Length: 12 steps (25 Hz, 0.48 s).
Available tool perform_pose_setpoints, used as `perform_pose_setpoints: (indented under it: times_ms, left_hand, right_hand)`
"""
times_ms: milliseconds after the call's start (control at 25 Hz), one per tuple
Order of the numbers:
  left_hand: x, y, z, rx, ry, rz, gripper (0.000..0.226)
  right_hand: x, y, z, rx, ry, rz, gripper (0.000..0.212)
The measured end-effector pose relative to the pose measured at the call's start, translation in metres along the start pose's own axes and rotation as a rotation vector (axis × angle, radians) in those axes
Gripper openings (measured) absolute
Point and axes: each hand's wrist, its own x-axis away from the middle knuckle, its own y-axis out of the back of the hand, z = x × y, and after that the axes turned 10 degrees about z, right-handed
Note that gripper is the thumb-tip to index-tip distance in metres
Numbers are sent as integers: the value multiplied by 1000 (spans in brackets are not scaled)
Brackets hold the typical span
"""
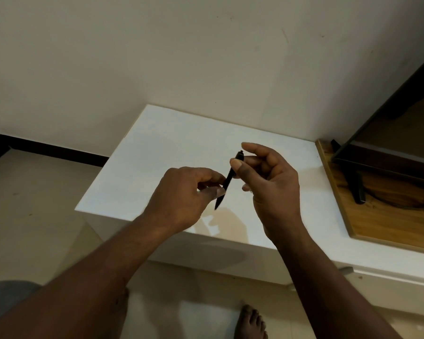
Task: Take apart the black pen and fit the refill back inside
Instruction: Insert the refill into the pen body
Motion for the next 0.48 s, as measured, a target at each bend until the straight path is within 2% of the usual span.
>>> perform_pose_setpoints:
  times_ms: [120,240,480]
  left_hand:
    - [0,-2,-1,19,3,19,18]
    - [-1,-1,-1,10,17,-8,21]
    - [0,0,-1,15,25,-21,22]
  right_hand:
    - [0,-3,-2,21,-5,21,19]
    - [0,-3,-2,35,-4,20,26]
    - [0,-1,-4,95,-16,-14,24]
